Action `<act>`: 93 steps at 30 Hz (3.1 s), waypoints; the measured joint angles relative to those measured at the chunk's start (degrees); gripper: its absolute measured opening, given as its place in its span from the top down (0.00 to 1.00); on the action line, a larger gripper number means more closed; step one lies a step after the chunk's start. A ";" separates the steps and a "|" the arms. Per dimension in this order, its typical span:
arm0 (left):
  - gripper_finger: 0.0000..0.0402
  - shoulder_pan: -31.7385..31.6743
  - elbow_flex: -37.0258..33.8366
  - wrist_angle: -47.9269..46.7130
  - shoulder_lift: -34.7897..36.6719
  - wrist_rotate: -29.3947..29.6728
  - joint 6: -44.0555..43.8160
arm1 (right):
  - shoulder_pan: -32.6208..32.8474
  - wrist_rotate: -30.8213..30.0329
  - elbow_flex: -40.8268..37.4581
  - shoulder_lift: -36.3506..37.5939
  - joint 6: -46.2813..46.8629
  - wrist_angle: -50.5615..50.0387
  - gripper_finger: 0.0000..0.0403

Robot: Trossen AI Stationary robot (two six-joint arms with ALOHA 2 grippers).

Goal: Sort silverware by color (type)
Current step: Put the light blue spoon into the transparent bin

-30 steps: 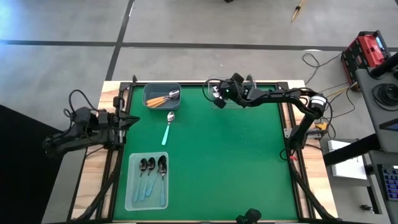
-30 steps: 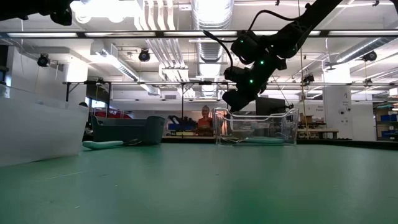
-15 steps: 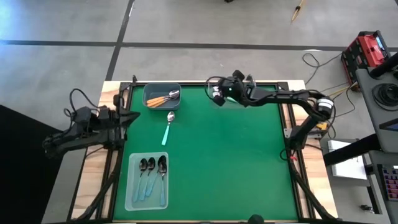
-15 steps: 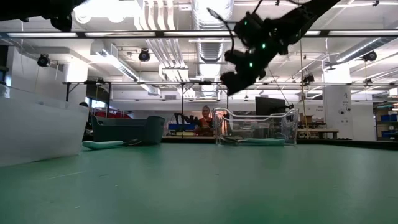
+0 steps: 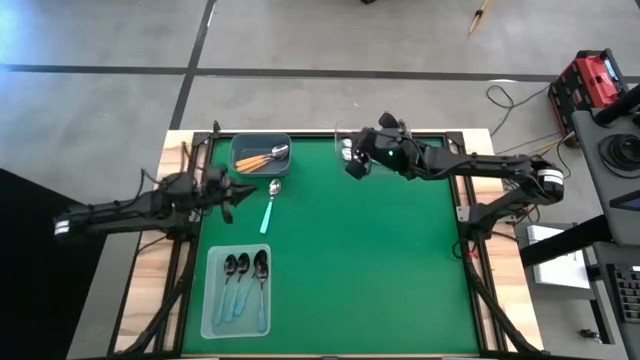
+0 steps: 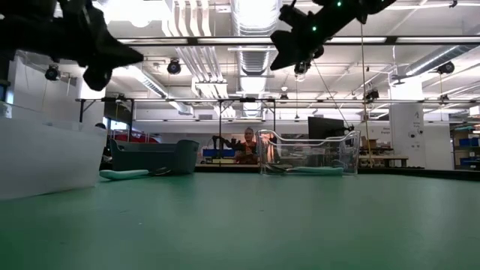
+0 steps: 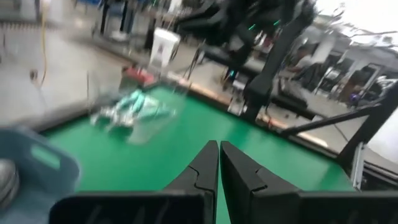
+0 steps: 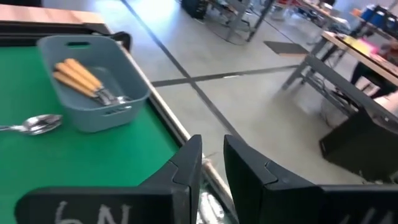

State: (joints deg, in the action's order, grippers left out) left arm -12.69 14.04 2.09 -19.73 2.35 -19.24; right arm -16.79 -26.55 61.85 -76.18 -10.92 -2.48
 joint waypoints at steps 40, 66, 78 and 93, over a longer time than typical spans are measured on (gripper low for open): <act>1.00 4.18 4.40 6.11 -42.74 10.63 -22.49 | 7.66 -0.04 -0.11 0.78 -0.06 -3.33 0.87; 0.89 5.77 24.63 -28.77 -62.50 15.76 -28.29 | 7.66 -0.07 -0.13 0.56 1.01 -6.26 0.87; 0.61 5.79 25.38 -28.71 -68.07 17.35 -29.35 | 7.66 -0.07 -0.13 0.56 1.05 -6.26 0.87; 0.78 7.28 25.38 -26.99 -69.33 17.67 -29.34 | 7.66 -0.07 -0.13 0.56 1.01 -6.26 0.87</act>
State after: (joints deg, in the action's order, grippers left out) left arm -5.41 39.42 -24.90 -89.05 20.01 -48.58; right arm -9.13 -26.61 61.71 -75.61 -9.91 -8.73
